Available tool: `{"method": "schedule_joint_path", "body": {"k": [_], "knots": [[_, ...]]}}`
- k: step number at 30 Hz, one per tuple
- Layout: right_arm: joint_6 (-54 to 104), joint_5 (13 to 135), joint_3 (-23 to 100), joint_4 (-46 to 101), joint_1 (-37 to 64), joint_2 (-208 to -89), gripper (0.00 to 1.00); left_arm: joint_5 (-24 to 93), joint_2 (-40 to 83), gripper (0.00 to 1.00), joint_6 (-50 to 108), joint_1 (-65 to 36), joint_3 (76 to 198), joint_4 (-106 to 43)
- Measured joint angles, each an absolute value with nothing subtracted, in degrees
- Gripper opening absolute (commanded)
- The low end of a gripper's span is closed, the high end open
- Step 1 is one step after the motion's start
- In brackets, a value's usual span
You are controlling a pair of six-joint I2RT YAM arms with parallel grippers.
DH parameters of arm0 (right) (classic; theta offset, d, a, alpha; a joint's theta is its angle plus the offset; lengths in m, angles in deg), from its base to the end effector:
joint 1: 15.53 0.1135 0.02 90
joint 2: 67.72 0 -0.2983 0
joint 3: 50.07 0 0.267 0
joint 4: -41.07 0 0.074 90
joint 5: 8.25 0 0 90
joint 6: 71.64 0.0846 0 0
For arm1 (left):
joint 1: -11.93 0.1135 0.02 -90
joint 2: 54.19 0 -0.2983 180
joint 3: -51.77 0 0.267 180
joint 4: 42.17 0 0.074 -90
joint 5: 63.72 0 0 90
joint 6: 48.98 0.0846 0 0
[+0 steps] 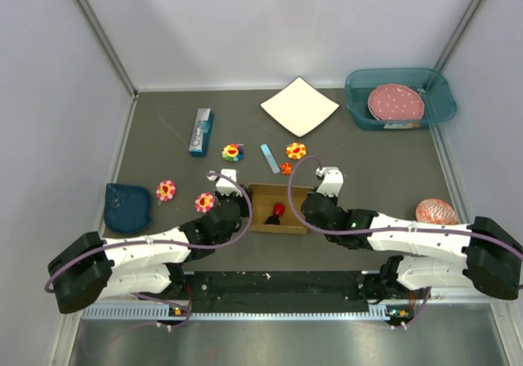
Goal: Fold the paper box
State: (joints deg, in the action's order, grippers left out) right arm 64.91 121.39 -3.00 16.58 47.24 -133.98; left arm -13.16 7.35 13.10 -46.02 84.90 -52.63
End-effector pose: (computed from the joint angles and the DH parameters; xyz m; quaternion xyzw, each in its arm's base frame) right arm 0.1636 0.2000 0.2027 0.0100 0.8751 0.1215 0.4683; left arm 0.1757 -0.1793 0.2058 0.0056 0.7867 -0.1773 0.5912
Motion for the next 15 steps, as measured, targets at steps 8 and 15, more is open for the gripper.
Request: {"method": "schedule_joint_path", "body": {"k": [8, 15], "knots": [[64.9, 124.0, -2.0, 14.0, 49.7, -134.0, 0.00, -12.9, 8.2, 0.24, 12.9, -45.1, 84.4, -54.5], [64.6, 124.7, -2.0, 13.8, 49.7, -134.0, 0.00, -10.5, 7.5, 0.12, 12.2, -45.1, 84.4, -54.2]]}}
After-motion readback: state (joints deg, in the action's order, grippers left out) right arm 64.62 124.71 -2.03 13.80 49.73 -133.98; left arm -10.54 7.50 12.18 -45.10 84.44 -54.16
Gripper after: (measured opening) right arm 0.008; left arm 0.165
